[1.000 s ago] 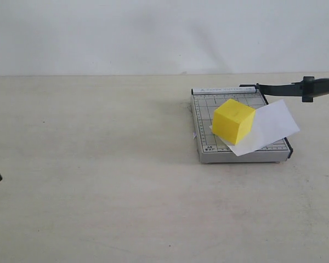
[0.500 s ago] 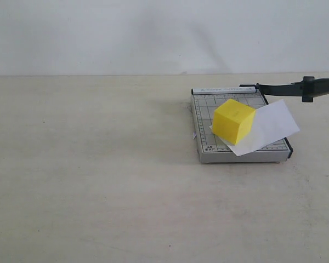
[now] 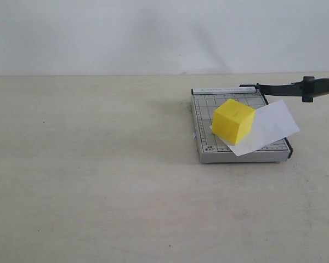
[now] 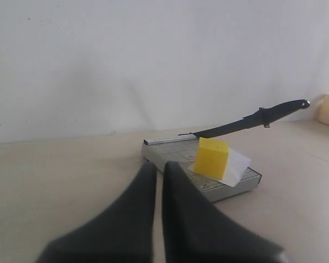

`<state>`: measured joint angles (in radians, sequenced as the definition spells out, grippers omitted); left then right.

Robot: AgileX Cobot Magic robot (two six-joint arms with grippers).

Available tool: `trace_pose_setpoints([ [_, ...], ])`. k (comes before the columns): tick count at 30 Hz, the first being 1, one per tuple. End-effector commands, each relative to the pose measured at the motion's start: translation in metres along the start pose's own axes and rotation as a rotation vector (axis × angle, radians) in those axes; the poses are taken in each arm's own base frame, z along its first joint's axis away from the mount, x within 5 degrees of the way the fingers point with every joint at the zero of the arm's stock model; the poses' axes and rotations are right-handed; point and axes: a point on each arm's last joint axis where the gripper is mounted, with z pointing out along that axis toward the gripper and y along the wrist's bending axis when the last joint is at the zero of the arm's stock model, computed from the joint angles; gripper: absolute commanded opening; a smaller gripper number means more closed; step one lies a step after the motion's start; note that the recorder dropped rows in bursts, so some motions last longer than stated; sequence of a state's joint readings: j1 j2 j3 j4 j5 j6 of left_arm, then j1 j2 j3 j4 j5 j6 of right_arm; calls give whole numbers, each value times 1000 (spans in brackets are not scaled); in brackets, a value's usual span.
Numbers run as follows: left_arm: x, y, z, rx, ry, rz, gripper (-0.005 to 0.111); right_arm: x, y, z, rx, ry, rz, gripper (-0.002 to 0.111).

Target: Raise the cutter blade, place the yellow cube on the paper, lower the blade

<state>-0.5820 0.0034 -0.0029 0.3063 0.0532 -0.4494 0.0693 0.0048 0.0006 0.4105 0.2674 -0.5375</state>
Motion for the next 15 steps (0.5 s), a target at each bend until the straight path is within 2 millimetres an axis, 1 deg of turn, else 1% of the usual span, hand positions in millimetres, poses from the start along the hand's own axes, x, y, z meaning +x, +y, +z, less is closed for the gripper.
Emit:
trace_pose_setpoints([
  [1, 1, 0, 0, -4, 4, -16, 5, -1, 0, 0, 3, -9, 3, 0],
  [5, 0, 0, 0, 3, -10, 0, 5, -1, 0, 0, 3, -9, 3, 0],
  [7, -2, -1, 0, 10, -28, 34, 5, -1, 0, 0, 3, -9, 3, 0],
  [8, -3, -2, 0, 16, -44, 79, 5, -1, 0, 0, 3, -9, 3, 0],
  [15, -5, -3, 0, 25, -67, 105, 5, -1, 0, 0, 3, -9, 3, 0],
])
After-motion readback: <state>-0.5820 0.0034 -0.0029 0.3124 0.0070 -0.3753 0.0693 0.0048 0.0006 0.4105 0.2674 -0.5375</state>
